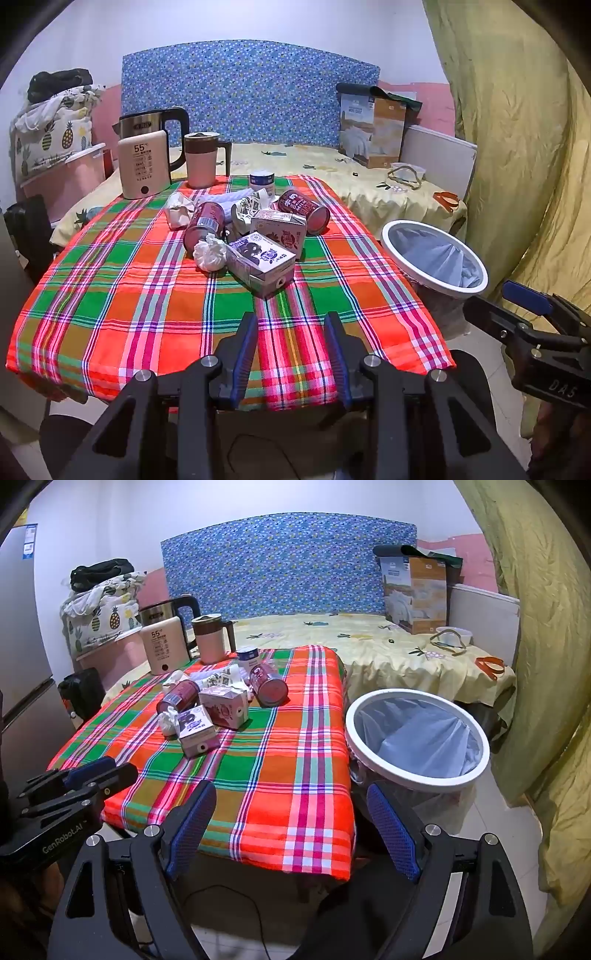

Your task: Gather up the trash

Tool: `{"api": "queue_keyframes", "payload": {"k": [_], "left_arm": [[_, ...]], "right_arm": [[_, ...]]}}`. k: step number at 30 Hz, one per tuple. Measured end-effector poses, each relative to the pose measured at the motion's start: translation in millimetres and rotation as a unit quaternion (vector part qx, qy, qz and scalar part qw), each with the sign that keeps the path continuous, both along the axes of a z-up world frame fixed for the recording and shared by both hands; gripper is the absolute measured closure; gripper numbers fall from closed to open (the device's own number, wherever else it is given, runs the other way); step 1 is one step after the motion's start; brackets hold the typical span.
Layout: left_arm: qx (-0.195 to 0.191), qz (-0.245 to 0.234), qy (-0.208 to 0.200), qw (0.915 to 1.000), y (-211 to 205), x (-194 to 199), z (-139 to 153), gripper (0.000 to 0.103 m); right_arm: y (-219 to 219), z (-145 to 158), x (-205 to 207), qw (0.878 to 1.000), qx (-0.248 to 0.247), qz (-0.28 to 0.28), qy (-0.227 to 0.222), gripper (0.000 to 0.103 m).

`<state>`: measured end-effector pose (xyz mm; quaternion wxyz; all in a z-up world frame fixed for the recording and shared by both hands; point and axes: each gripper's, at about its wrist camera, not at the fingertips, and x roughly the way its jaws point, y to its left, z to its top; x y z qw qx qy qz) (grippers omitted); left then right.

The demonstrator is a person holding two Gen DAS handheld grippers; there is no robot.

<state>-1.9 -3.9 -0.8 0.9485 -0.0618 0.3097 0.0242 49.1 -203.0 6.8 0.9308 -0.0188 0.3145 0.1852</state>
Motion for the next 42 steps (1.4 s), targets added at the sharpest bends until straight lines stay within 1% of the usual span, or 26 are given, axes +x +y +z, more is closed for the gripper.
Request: {"api": "queue_keyframes", "payload": {"k": [3,4,5,10,12,14,42], "left_arm": [[0.001,0.001,0.000,1.0000,-2.4,-0.7,-0.9,0.066],[-0.001,0.000,0.002,1.0000,0.4,6.7,-3.4,0.066],[-0.003,0.000,0.002,1.0000,4.7,9.1,3.4,0.066],[-0.003,0.000,0.003,1.0000,5.7,10.4,4.0,0.066],[-0.003,0.001,0.002,1.0000,6.2,11.9,4.3,0.066],[-0.003,0.001,0.002,1.0000,6.1,3.3,0.8,0.066],[-0.005,0.000,0.004,1.0000,5.6,3.2,-1.6,0.066]], "right_arm": [[0.2,0.1,-0.3,1.000,0.000,0.000,0.000,0.018],[0.0,0.4,-0.2,1.000,-0.001,0.000,0.000,0.018],[-0.7,0.8,-0.3,1.000,-0.001,0.000,0.000,0.018],[-4.7,3.2,-0.4,1.000,-0.001,0.001,0.001,0.018],[2.5,-2.4,-0.4,1.000,-0.001,0.001,0.001,0.018],[2.3,-2.6,-0.1,1.000,0.000,0.001,0.002,0.018],[3.8,-2.6,-0.3,1.000,-0.002,0.002,0.002,0.018]]}}
